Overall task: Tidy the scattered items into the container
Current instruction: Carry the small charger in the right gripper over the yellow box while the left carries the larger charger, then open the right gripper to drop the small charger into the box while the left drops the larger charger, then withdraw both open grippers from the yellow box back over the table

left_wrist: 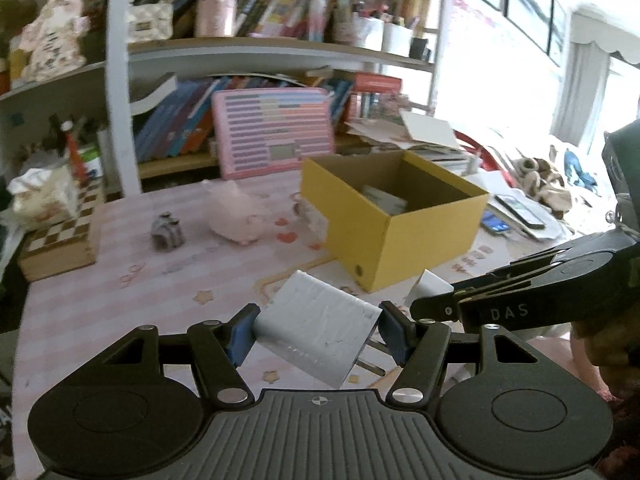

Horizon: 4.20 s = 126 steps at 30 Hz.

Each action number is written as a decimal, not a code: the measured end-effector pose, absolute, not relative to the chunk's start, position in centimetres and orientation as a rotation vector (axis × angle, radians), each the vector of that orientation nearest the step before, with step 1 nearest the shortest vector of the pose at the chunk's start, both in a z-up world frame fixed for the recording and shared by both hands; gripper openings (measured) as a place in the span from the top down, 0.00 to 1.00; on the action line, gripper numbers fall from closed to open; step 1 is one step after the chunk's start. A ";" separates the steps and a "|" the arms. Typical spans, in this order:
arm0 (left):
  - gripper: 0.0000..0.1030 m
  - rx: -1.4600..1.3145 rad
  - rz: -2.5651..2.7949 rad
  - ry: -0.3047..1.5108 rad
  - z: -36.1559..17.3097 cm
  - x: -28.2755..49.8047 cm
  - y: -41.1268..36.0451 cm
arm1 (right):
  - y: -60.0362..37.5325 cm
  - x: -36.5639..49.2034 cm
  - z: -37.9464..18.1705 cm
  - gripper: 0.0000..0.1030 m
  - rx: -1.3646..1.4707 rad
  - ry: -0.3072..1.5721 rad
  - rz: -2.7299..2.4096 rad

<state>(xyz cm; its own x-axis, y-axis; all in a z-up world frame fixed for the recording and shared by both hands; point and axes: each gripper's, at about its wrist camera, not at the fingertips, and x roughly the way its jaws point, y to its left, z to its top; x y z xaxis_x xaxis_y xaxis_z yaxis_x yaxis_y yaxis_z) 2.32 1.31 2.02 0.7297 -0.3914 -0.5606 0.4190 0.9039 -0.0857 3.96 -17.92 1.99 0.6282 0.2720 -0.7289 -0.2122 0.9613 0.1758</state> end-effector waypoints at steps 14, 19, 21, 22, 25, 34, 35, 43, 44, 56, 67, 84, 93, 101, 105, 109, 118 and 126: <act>0.38 0.081 -0.512 0.608 2.3 4.1 -3.3 | -22.7 4.2 1.9 0.71 0.103 0.851 0.217; 0.38 0.100 -0.528 0.600 2.6 5.4 -5.7 | -25.0 5.4 2.0 0.71 0.101 0.837 0.211; 0.38 0.106 -0.530 0.596 2.8 6.1 -6.6 | -25.9 6.1 2.2 0.71 0.097 0.827 0.215; 0.38 0.107 -0.529 0.592 2.9 6.5 -7.1 | -26.4 6.5 2.4 0.71 0.095 0.820 0.219; 0.38 0.108 -0.523 0.578 3.4 7.8 -8.3 | -27.6 7.6 2.9 0.71 0.081 0.793 0.232; 0.38 0.111 -0.508 0.556 3.9 11.9 -12.4 | -31.0 12.1 4.1 0.71 0.047 0.726 0.265; 0.38 0.111 -0.505 0.555 3.9 12.3 -12.8 | -31.4 12.7 4.2 0.71 0.044 0.721 0.266; 0.38 0.103 -0.452 0.560 3.8 16.4 -15.9 | -33.8 17.5 4.4 0.71 -0.021 0.696 0.291; 0.38 0.107 -0.448 0.564 3.8 16.9 -16.1 | -33.9 18.1 4.3 0.71 -0.030 0.697 0.297; 0.38 0.168 -0.387 0.722 0.4 22.5 -19.0 | -34.0 26.0 0.4 0.71 -0.201 0.814 0.400; 0.38 0.183 -0.385 0.832 -1.7 24.2 -20.8 | -33.6 28.8 -2.9 0.71 -0.359 0.948 0.492; 0.28 0.162 -0.325 0.782 -1.6 23.4 -21.1 | -34.3 28.5 -2.6 0.59 -0.329 0.918 0.517; 0.27 0.116 -0.321 0.669 0.7 20.5 -20.2 | -35.9 25.9 0.4 0.49 -0.241 0.779 0.492; 0.22 0.058 -0.314 0.590 2.5 17.6 -18.5 | -36.4 22.5 2.9 0.46 -0.186 0.701 0.438; 0.22 0.047 -0.308 0.566 2.9 16.0 -17.2 | -36.1 20.3 3.6 0.45 -0.169 0.676 0.394; 0.21 0.060 -0.317 0.547 3.1 14.2 -15.7 | -35.6 18.1 4.0 0.41 -0.144 0.638 0.340; 0.18 0.056 -0.355 0.553 3.3 10.0 -10.8 | -33.8 12.9 4.3 0.36 -0.072 0.640 0.186; 0.18 0.069 -0.386 0.564 3.1 7.3 -6.7 | -30.5 8.6 3.7 0.35 -0.048 0.668 0.128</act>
<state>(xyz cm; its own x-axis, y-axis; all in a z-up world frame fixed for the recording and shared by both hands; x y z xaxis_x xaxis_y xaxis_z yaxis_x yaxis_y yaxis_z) 7.34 -6.73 3.08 0.7754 -0.3376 -0.5336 0.3753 0.9260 -0.0406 8.65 -30.52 3.74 0.7776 0.1031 -0.6202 -0.1340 0.9910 -0.0032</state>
